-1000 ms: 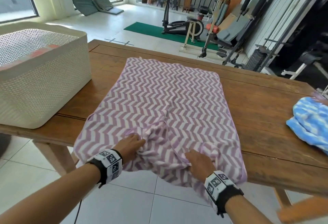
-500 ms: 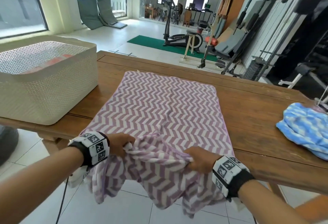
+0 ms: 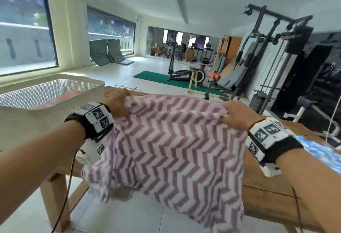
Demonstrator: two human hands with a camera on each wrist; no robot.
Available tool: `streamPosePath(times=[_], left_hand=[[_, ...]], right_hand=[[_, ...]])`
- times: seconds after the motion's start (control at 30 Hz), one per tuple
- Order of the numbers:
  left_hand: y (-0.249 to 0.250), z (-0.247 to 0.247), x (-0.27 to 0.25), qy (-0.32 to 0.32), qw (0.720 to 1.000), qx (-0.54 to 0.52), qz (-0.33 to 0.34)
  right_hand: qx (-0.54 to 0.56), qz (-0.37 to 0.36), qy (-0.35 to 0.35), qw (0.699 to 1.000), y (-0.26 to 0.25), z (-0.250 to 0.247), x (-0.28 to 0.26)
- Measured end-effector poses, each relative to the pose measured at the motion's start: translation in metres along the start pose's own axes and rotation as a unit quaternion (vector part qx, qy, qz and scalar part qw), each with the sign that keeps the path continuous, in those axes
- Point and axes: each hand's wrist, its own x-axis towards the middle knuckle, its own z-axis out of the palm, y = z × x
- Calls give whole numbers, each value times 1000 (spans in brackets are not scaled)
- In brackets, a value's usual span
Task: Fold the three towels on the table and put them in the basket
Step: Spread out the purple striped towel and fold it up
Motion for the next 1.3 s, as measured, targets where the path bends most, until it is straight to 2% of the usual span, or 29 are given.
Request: streamPosePath(times=[0.07,0.13,0.2,0.27,0.3,0.37,0.47,0.57,0.63,0.67,0.73,0.8,0.83,0.93,1.0,1.03,1.07,1.13,1.23,1.3], left_hand=[[6,-7,9,-28,996,-85,-23],[8,-9,13,-63,984,-161,-51],[7,-7,13,-21,992,-114,-50],[2,-4,13,56,998,22,-24],[0,-3,14,77,994,76,-3],[-2,1,18,77,991,110,16],[-1,13,26,95,992,81,22],[0,26,30,114,991,59,23],[1,29,34,135,991,8,-2],[1,29,36,141,989,-39,-29],[2,29,40,170,973,-137,-73],[6,28,43,225,947,-209,-98],[7,30,45,258,936,-219,-100],[19,30,44,336,913,-217,-82],[27,25,41,389,899,-198,-32],[31,22,39,399,901,-171,0],[32,21,40,388,910,-143,37],[41,25,38,309,933,-128,130],[60,48,34,122,948,-165,244],[64,73,35,-1,956,-82,281]], right_hand=[[-55,12,42,998,6,-3,6],[-84,37,-7,996,6,-4,3],[-72,39,-101,992,3,-2,-5],[-70,37,-144,986,2,3,-10],[-67,34,-145,987,3,7,-11],[-51,25,-135,989,6,15,-8],[-39,27,-79,996,11,24,2],[-122,51,-37,991,12,32,10],[-158,82,-28,984,14,36,14],[-128,98,-38,986,17,38,16],[41,130,-77,988,20,40,17],[237,169,-92,952,18,43,13],[256,173,-66,949,19,45,13],[85,142,47,985,22,51,16],[30,113,112,987,21,49,15],[26,92,151,984,21,47,16],[33,65,191,979,21,45,18],[73,-3,250,965,16,38,23],[115,-88,275,951,-2,33,36],[149,-123,273,942,-17,36,47]])
